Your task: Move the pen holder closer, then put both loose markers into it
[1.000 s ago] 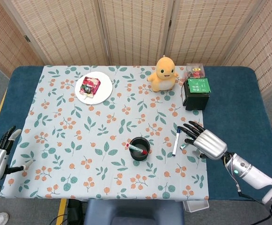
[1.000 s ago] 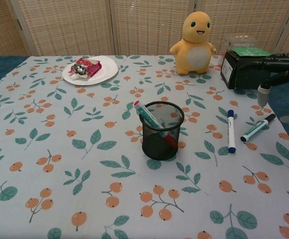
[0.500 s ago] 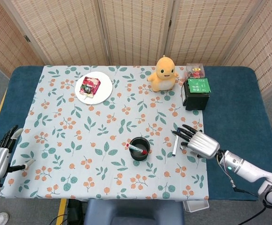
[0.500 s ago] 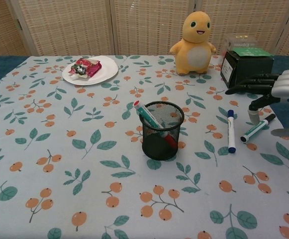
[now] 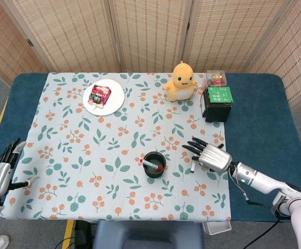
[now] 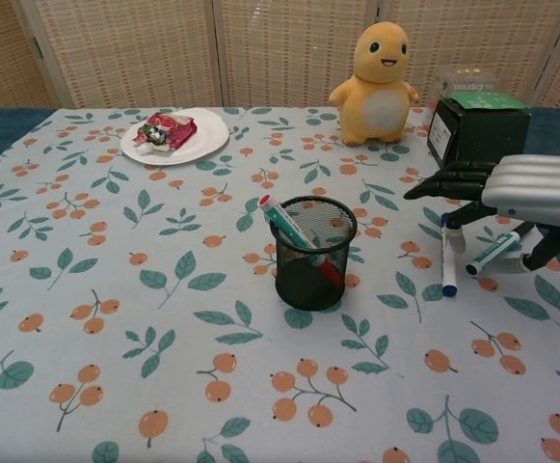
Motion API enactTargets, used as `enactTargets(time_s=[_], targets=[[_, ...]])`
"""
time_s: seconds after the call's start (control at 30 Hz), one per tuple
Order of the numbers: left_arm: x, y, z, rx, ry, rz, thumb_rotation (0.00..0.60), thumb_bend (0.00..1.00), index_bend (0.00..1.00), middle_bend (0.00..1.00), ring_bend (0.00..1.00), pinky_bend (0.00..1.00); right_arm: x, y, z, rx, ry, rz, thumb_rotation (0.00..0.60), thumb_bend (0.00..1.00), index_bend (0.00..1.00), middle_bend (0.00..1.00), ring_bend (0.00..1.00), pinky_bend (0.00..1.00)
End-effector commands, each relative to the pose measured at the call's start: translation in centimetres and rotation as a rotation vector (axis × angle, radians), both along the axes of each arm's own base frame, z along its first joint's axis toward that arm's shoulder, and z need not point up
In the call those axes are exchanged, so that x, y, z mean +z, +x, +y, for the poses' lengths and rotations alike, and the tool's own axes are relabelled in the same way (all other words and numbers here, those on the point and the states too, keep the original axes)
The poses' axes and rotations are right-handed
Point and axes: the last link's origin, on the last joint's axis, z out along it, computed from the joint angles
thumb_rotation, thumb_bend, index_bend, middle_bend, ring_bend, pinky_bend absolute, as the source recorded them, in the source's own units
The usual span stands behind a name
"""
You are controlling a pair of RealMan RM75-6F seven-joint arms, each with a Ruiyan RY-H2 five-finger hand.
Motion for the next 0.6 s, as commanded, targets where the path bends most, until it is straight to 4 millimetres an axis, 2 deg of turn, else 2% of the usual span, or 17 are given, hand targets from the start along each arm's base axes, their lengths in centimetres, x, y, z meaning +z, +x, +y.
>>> enactTargets(time_s=[0.03,0.6], targets=[[0.0,0.0,0.0,0.001,0.001,0.001,0.600,0.05,0.00,0.00,0.00,0.20,-0.9,0.6,-0.3,0.015,0.024,-0.008,0.600,0.31,0.44,0.00,0.00,0.00],[0.2,-0.2,0.0,0.009,0.002,-0.001,0.600,0.05,0.00,0.00,0.00,0.20,-2.7,1.2,-1.2,0.019,0.052,0.007,0.600,0.31,0.44,0.00,0.00,0.00]])
